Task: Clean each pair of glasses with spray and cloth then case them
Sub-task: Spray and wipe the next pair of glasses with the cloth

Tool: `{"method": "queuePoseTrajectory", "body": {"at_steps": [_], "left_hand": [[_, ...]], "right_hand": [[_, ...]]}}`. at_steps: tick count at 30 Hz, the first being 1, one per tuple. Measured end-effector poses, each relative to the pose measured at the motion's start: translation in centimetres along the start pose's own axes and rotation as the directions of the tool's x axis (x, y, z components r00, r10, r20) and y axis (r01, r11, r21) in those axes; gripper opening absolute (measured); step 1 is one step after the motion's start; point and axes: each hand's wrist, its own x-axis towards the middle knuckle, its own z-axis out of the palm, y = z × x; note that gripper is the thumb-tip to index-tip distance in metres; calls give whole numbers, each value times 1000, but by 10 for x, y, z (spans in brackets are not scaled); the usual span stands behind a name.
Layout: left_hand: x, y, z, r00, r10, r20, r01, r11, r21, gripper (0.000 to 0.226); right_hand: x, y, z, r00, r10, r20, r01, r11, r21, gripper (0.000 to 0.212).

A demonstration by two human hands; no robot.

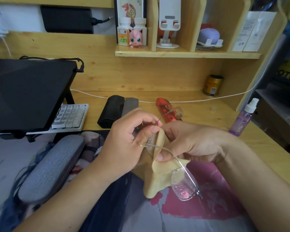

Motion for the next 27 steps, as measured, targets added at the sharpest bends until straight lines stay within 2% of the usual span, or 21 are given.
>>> {"method": "queuePoseTrajectory", "body": {"at_steps": [2, 6, 7, 10, 12, 15, 17, 20, 22, 25, 27], "left_hand": [[1, 1, -1, 1000, -3, 7, 3, 1000, 3, 12], [2, 2, -4, 999, -52, 16, 53, 997, -52, 12], [2, 2, -4, 998, -58, 15, 59, 996, -63, 12], [2, 2, -5, 998, -61, 18, 62, 996, -60, 16], [3, 1, -6, 998, -61, 22, 62, 997, -50, 21], [3, -1, -6, 997, -74, 29, 76, 995, -58, 22], [4, -3, -7, 997, -82, 14, 83, 995, -56, 21], [5, -5, -6, 992, -123, -36, 119, 989, -91, 24], [5, -5, -4, 988, -147, -55, 139, 983, -118, 26], [4, -3, -6, 984, -174, -50, 165, 975, -151, 22], [4, -3, -7, 987, -154, -41, 148, 981, -123, 20]], "right_hand": [[-1, -2, 5, 1000, -25, 8, 25, 1000, 4, 6], [-2, -2, 5, 997, -78, 28, 73, 989, 129, 48], [-3, -1, 4, 995, -77, 56, 65, 982, 178, 49], [-3, 1, 2, 987, -80, 142, 33, 951, 307, 31], [1, 5, 1, 985, -55, 162, -2, 944, 330, 29], [9, 3, 10, 995, -44, 92, 25, 979, 200, 12], [11, 2, 14, 997, -74, 16, 71, 986, 153, 26], [10, -1, 19, 986, -137, -95, 156, 959, 234, 40], [8, 0, 21, 976, -154, -155, 194, 936, 293, 31], [6, 4, 19, 978, -158, -137, 196, 921, 336, 11], [2, 2, 14, 991, -130, -31, 132, 924, 358, 17]]}}
